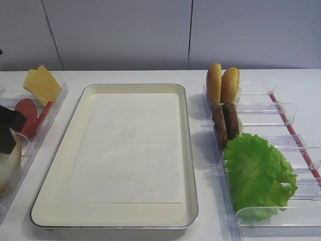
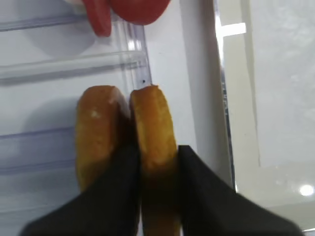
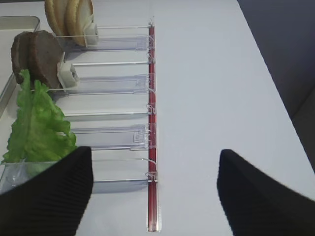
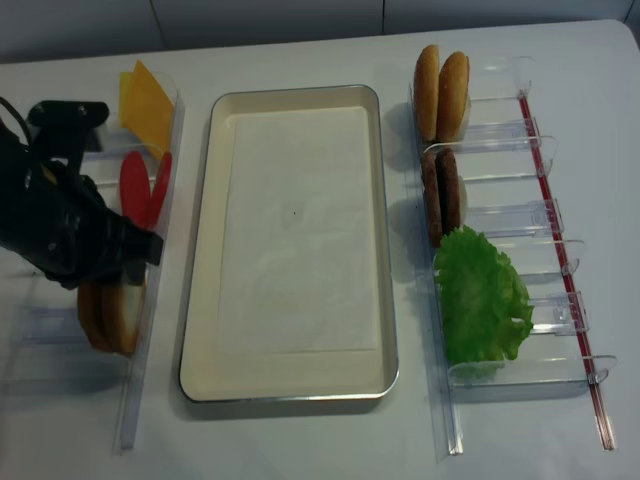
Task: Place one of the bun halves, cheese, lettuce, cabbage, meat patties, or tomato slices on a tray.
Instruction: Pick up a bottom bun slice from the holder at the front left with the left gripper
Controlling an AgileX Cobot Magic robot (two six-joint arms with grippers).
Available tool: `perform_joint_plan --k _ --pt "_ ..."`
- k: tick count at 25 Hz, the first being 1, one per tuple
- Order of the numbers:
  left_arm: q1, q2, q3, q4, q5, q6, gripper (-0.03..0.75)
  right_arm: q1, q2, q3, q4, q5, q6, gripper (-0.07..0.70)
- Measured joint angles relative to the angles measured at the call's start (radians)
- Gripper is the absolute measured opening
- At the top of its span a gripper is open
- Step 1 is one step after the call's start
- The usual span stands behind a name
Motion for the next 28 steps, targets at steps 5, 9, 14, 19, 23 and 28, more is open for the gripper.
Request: perform_joint_plan --k 5,9,14,19,23,28 --pt "0.0 0.0 0.0 0.035 -0.006 -0.046 0.159 0.0 0.0 0.0 0.0 0.0 0.0 0.561" --pt "0.0 0.0 0.0 0.036 -0.006 -0.052 0.158 0.0 0.0 0.0 0.0 0.0 0.0 0.561" --pt "0.0 0.0 0.0 0.036 -0.002 -0.054 0.158 0.0 0.0 0.0 0.0 0.0 -0.002 0.561" --pt "0.0 0.002 -0.016 0.036 0.023 -0.054 0.158 0.0 0.0 0.0 0.0 0.0 -0.002 0.561" --pt "0.0 -0.022 -0.041 0.036 0.047 -0.054 0.158 0.0 0.0 0.0 0.0 0.0 -0.002 0.554" --pt "0.0 -0.079 -0.085 0.019 0.073 -0.054 0.158 0.0 0.0 0.0 0.0 0.0 -0.002 0.529"
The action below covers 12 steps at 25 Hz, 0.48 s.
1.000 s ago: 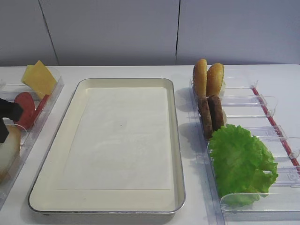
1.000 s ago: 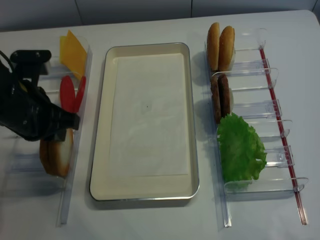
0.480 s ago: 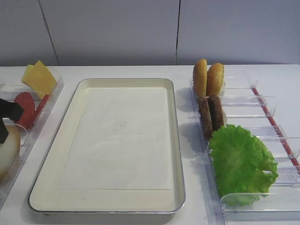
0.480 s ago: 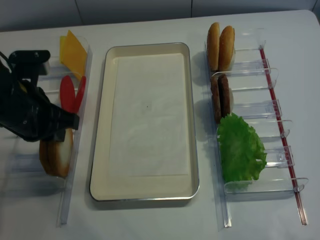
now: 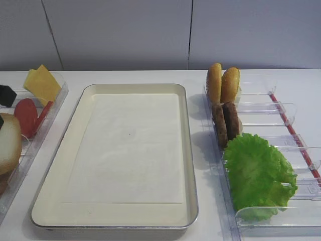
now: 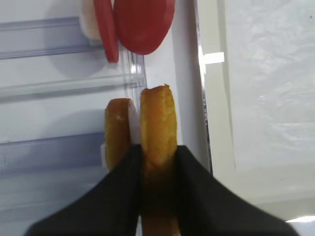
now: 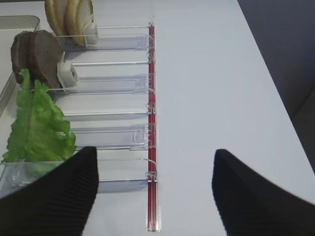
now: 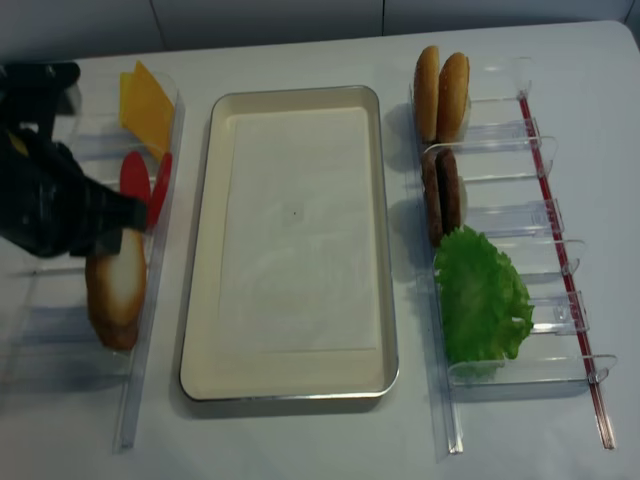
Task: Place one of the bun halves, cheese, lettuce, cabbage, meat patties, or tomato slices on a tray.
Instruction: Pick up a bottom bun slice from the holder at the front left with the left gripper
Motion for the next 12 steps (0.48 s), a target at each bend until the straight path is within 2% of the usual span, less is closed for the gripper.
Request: perform_joint_plan --k 8,12 --pt "0.0 -0.052 -0.015 -0.093 0.034 0.0 0.157 0.0 0.0 0.0 0.0 0.0 0.0 0.507" --pt "0.0 -0.052 -0.015 -0.219 0.028 0.041 0.157 0.0 0.0 0.0 0.0 0.0 0.0 0.507"
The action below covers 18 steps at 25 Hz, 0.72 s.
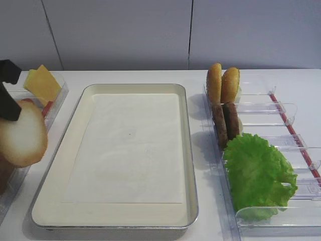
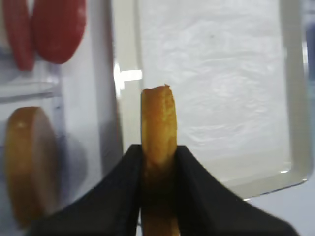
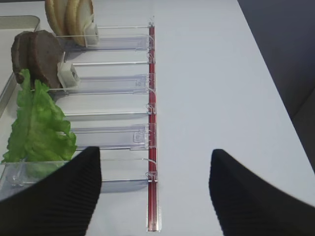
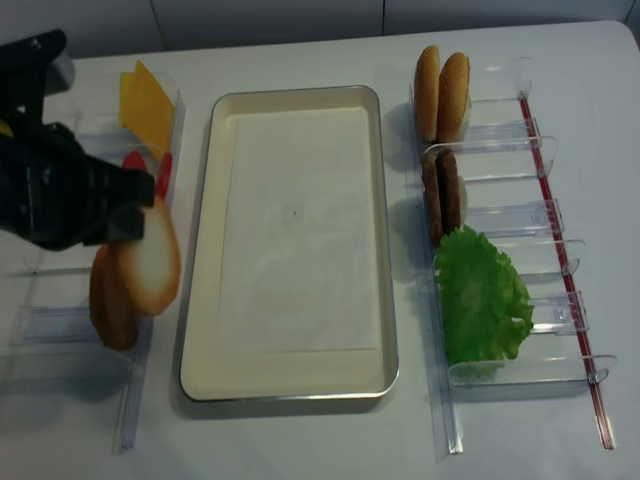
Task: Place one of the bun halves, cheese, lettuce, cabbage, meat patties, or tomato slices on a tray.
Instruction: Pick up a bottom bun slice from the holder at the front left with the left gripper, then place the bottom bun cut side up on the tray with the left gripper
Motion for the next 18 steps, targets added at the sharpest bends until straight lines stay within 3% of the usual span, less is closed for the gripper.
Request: perform_joint_plan --k 8,14,18 --pt "0.0 0.024 0.096 -0.429 -0.128 0.217 0.157 0.0 0.0 0.0 0.0 0.0 0.0 0.507" --pt "-0.012 0.165 0.13 -0.687 -0.136 0.432 0.157 0.0 0.0 0.0 0.0 0.0 0.0 0.507" --pt "-0.063 0.266 0.13 -0.768 -0.14 0.495 0.157 0.0 0.0 0.0 0.0 0.0 0.0 0.507"
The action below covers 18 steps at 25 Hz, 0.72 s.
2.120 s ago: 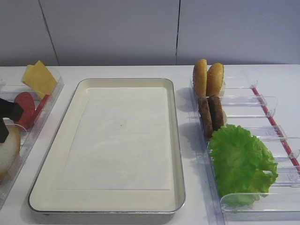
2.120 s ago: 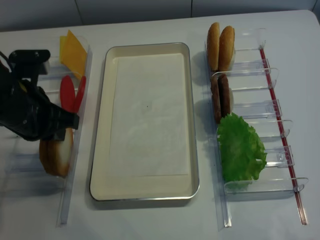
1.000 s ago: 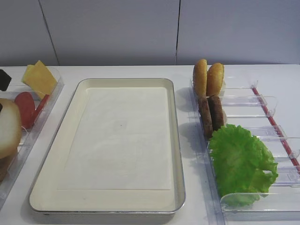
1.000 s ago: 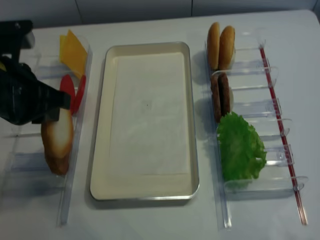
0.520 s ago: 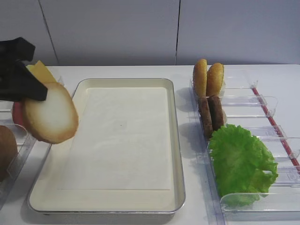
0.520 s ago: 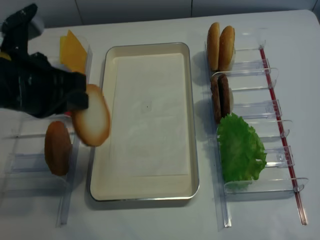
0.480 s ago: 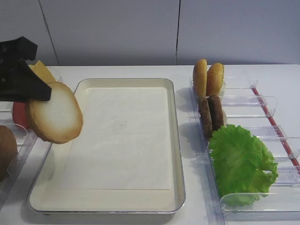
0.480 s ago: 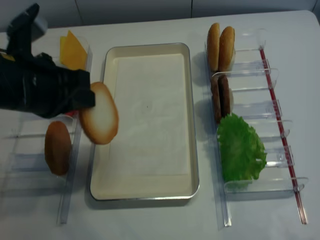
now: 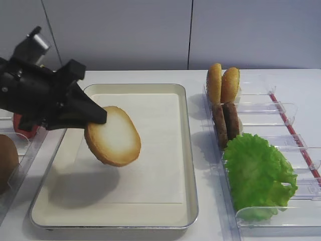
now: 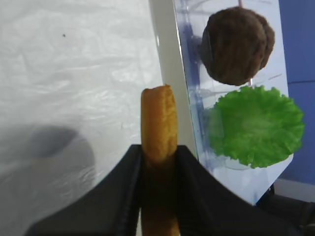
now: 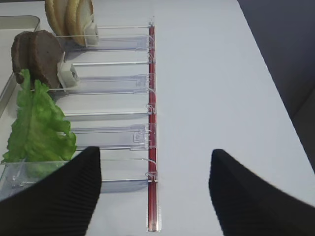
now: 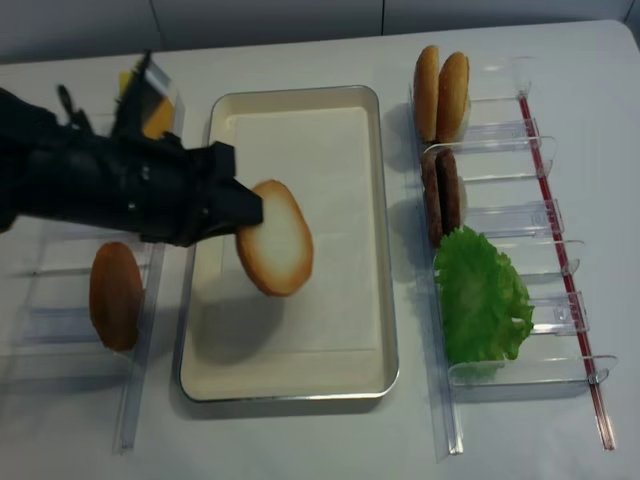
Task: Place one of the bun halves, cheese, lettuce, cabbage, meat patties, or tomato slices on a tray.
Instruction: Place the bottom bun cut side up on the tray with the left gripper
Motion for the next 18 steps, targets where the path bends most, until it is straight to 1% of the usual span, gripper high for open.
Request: perform_joint_plan --k 2,5,12,14,18 --pt "-0.031 0.049 0.0 -0.009 -0.004 0.025 0.157 0.0 0.0 0.0 0.0 0.0 0.0 0.507" --pt "-0.056 0.111 0.0 -0.011 -0.03 0.04 0.157 0.0 0.0 0.0 0.0 0.0 0.0 0.507" --pt "-0.059 0.151 0.0 -0.014 -0.089 0.065 0.157 0.0 0.0 0.0 0.0 0.0 0.0 0.507" --pt "-0.061 0.151 0.0 -0.015 -0.101 0.065 0.157 0.0 0.0 0.0 0.0 0.0 0.0 0.507" --pt "-0.062 0.151 0.0 -0.018 -0.109 0.074 0.157 0.0 0.0 0.0 0.0 0.0 0.0 0.507"
